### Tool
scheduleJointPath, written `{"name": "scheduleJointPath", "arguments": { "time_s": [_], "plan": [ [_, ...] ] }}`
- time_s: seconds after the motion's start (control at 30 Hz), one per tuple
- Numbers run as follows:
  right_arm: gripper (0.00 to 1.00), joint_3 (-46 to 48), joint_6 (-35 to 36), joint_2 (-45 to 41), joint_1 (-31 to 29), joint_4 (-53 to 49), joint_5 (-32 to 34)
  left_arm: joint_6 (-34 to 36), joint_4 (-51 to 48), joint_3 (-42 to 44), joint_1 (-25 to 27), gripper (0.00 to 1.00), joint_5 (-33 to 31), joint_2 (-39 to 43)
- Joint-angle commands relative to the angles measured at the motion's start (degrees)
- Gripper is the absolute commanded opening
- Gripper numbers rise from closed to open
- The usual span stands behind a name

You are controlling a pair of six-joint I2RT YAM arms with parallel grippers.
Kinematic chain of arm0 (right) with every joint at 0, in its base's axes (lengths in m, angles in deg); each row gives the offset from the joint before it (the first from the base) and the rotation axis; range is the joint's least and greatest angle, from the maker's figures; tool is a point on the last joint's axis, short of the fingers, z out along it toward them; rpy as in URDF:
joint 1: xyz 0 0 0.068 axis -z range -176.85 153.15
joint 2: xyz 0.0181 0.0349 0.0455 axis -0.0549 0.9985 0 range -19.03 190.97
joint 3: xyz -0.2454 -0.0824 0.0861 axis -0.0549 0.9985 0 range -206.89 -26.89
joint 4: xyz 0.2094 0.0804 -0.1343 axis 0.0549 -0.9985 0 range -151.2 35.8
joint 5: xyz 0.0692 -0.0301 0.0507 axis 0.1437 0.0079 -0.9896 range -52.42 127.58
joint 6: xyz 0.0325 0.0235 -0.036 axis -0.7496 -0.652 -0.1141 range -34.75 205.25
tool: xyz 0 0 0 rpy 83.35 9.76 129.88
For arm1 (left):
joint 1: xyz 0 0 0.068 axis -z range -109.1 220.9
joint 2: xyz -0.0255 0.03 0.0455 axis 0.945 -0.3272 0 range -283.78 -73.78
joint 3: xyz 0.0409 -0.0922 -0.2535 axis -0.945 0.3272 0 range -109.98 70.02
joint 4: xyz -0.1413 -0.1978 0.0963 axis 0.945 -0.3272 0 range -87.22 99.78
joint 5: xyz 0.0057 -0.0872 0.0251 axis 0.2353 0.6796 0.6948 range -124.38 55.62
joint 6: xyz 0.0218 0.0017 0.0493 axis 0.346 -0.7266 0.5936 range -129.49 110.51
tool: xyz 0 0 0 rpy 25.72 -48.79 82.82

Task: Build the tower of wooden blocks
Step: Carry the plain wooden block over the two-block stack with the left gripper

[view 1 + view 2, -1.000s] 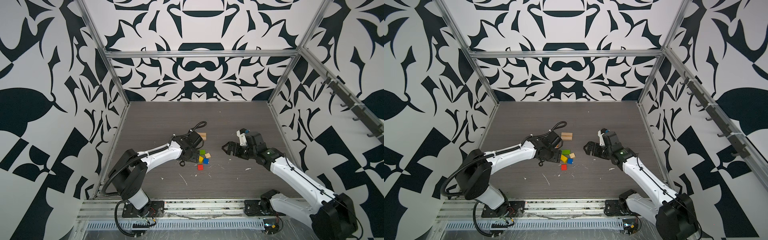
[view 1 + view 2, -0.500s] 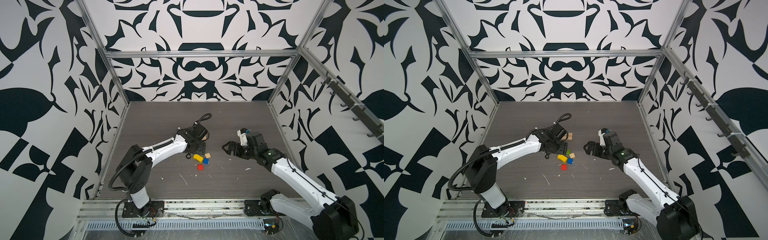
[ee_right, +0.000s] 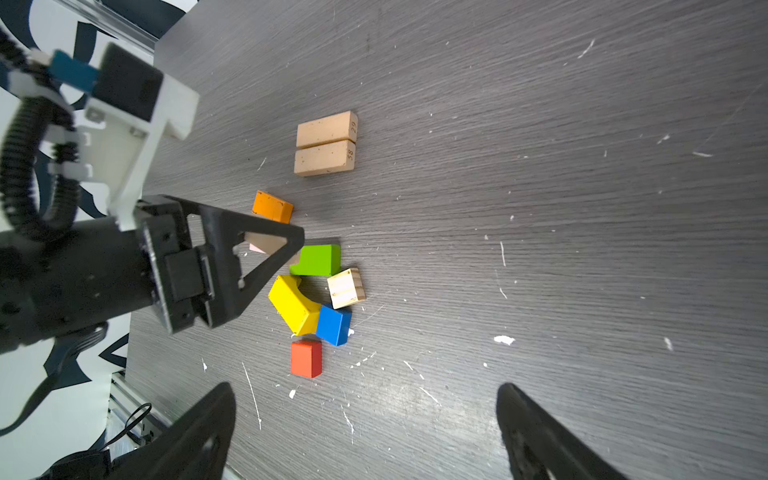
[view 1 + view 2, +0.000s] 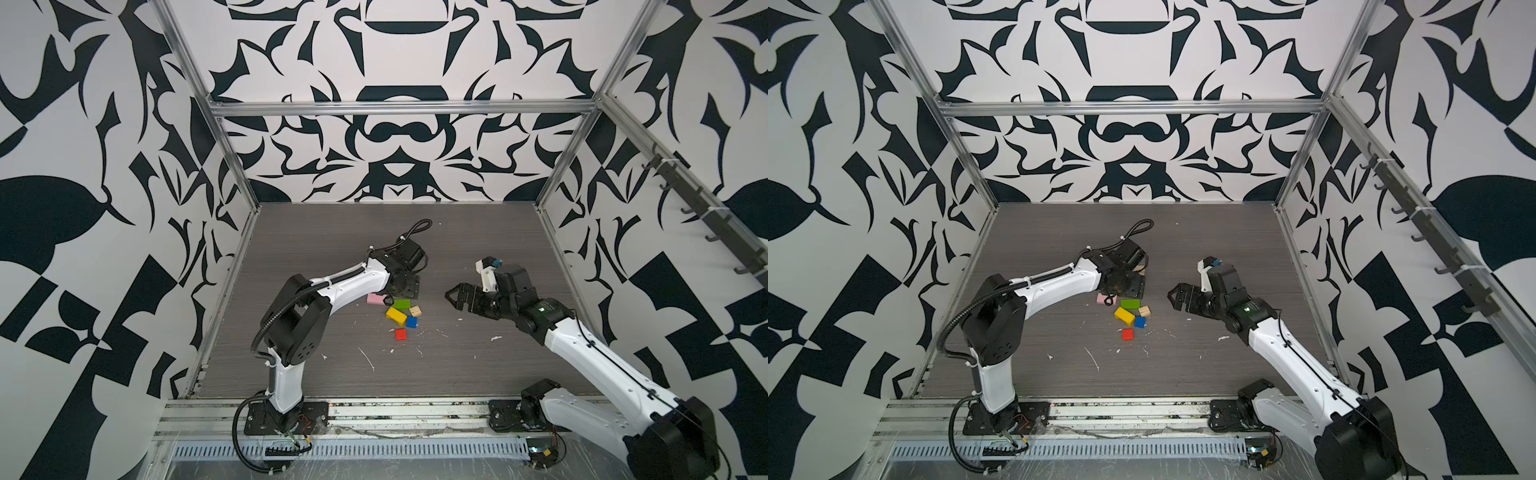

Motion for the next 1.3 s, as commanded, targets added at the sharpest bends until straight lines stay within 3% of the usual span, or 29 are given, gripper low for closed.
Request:
{"name": "scheduleJointPath", "arguments": {
  "time_s": [0.0, 0.23, 1.27],
  "plan": [
    [1.00, 0.01, 0.90, -1.29, -0.20, -0.08, 0.93, -0.87, 0.50, -1.88, -0.32, 0.48, -2.23, -2.02],
    [1.00, -0.24, 1.01, -1.33, -0.20, -0.68, 0.92, -2.49, -0.03, -4.70, -0.64, 0.48, -5.09, -6.24],
    [1.00, -1.04, 1.75, -0.77, -0.20, -1.40, 0.76, -6.74, -0.77, -8.83, -1.65, 0.48, -4.98, -12.72]
  ]
}}
